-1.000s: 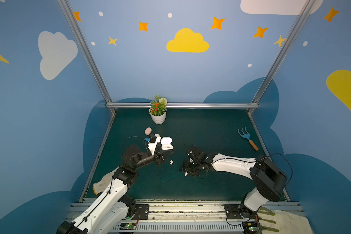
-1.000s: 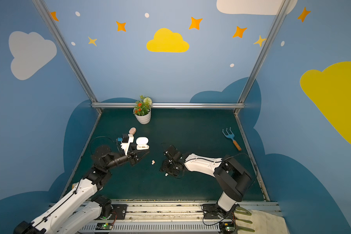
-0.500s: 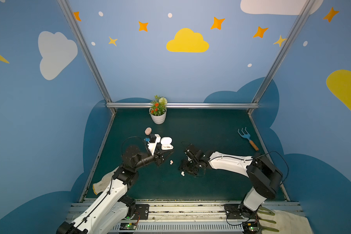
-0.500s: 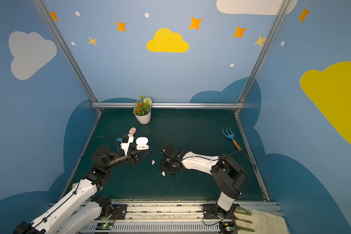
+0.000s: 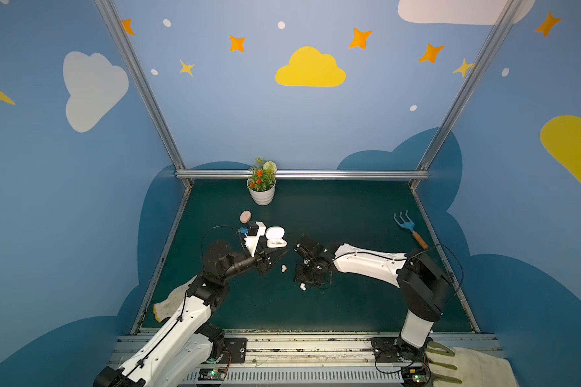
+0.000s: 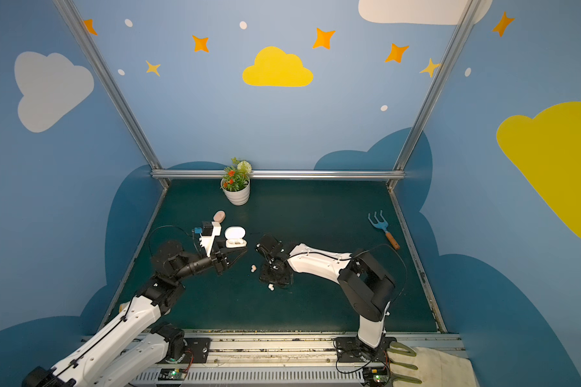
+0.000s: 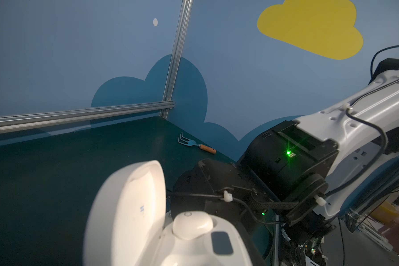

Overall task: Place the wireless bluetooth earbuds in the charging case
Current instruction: 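Move the right gripper down over the second white earbud on the table, then close the right gripper on the white earbud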

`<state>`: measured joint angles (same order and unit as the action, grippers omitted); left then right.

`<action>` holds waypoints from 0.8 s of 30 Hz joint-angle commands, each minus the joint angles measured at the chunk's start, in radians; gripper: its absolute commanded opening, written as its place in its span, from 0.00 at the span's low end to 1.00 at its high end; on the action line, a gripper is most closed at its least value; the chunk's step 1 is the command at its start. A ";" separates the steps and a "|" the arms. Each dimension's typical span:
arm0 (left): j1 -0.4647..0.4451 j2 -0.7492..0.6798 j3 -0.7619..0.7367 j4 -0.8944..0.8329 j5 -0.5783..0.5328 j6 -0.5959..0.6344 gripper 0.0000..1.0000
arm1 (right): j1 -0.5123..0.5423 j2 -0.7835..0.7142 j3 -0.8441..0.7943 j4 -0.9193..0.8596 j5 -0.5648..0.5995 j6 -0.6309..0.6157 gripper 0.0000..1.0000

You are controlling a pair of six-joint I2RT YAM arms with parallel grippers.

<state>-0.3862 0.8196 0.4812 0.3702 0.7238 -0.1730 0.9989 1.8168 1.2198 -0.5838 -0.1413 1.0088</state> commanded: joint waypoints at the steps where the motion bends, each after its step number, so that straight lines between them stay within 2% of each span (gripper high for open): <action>1: 0.004 -0.017 -0.003 0.023 -0.003 -0.008 0.19 | 0.011 0.026 0.036 -0.092 0.036 -0.018 0.47; 10: 0.005 -0.029 -0.006 0.021 -0.011 -0.010 0.19 | 0.013 0.075 0.073 -0.115 0.044 -0.023 0.41; 24: 0.005 -0.091 -0.032 -0.022 -0.109 -0.046 0.19 | 0.018 0.142 0.132 -0.153 0.052 -0.032 0.36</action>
<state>-0.3843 0.7406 0.4576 0.3454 0.6369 -0.2077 1.0100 1.9358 1.3231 -0.6888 -0.1116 0.9859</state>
